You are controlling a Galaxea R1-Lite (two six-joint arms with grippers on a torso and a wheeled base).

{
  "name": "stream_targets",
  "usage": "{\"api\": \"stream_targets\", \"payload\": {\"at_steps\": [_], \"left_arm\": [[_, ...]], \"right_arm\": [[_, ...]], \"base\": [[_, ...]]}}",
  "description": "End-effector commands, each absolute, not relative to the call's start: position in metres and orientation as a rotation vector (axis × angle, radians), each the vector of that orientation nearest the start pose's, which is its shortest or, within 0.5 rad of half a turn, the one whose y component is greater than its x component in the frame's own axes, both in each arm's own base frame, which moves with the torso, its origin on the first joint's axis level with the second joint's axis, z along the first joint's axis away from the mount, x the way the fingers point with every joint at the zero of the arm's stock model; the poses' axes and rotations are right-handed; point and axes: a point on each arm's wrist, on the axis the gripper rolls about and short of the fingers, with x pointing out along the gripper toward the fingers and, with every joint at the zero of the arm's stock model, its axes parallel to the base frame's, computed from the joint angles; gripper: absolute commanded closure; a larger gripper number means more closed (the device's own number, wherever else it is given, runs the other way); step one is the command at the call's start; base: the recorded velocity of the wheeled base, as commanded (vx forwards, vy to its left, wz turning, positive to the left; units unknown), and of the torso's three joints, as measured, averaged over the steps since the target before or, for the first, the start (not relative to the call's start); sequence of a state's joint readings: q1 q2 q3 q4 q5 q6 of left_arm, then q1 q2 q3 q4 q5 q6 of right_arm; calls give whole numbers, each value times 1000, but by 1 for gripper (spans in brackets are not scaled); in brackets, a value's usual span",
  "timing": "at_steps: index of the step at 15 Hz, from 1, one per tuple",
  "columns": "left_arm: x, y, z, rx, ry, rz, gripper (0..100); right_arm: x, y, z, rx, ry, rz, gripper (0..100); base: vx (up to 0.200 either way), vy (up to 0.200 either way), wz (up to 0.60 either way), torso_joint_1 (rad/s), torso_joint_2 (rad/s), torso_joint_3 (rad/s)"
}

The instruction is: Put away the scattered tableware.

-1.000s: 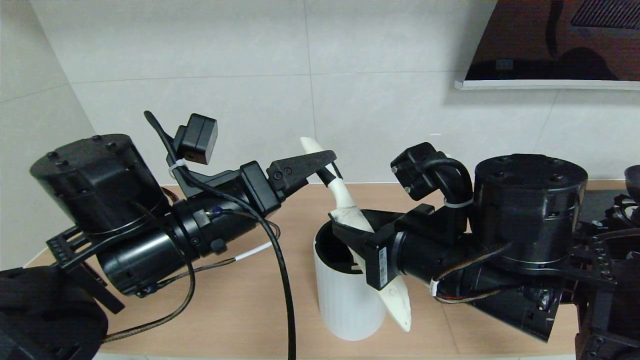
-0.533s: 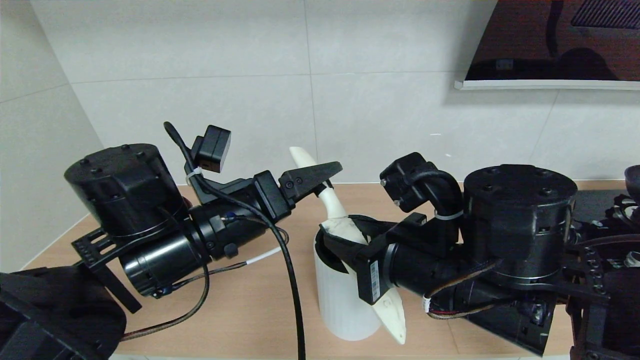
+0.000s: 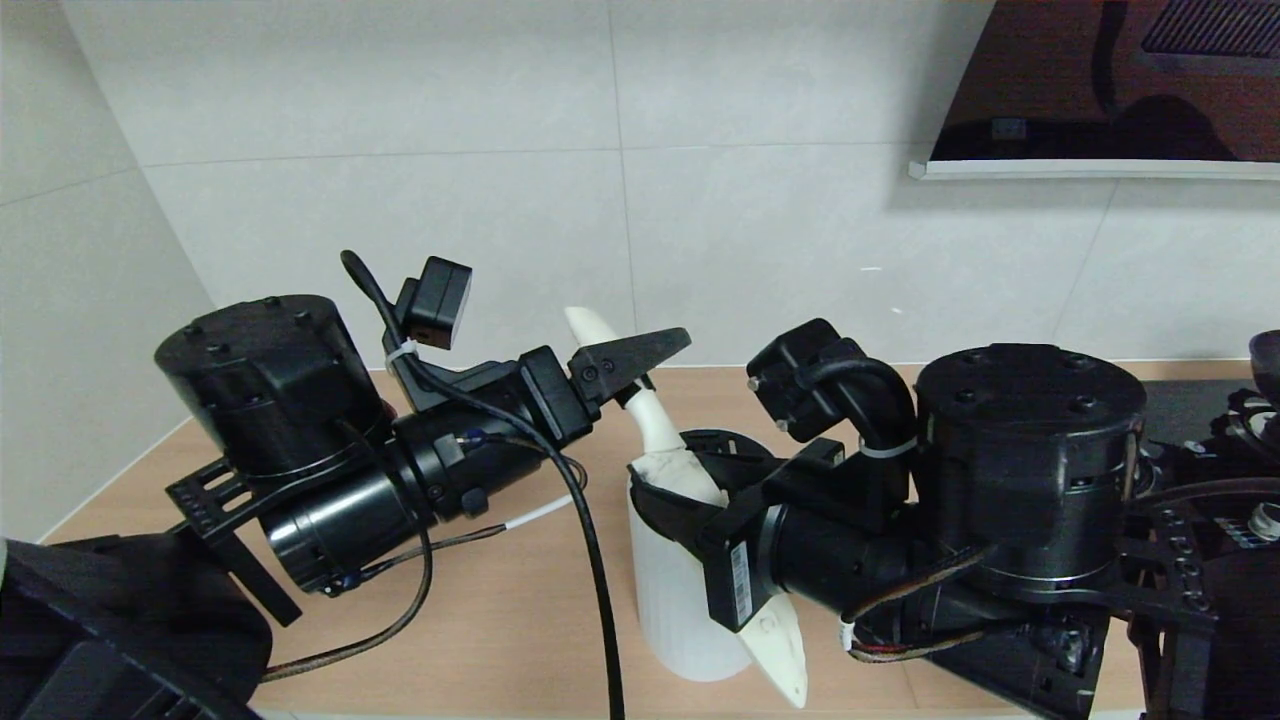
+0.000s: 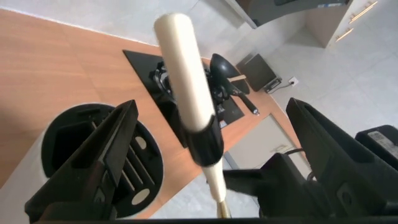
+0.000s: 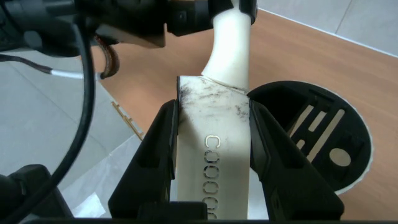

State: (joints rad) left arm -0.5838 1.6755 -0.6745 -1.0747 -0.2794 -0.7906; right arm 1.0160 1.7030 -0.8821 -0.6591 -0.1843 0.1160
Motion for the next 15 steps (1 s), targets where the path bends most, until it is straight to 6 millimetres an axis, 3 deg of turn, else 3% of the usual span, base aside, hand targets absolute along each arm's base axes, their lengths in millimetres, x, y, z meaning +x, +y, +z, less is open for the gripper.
{"api": "stream_targets", "payload": {"at_steps": [1, 4, 5, 15], "left_arm": [[239, -165, 199, -752, 271, -845, 0], [238, -166, 197, -750, 281, -848, 0], [237, -168, 196, -749, 285, -853, 100], [236, -168, 196, -749, 287, -859, 100]], "right_arm": [[169, 266, 204, 14, 188, 821, 100], [169, 266, 204, 14, 188, 821, 100], [169, 266, 204, 14, 188, 821, 100], [169, 265, 206, 31, 185, 819, 100]], "base": [[0, 0, 0, 0, 0, 0], [0, 0, 0, 0, 0, 0], [0, 0, 0, 0, 0, 0], [0, 0, 0, 0, 0, 0]]}}
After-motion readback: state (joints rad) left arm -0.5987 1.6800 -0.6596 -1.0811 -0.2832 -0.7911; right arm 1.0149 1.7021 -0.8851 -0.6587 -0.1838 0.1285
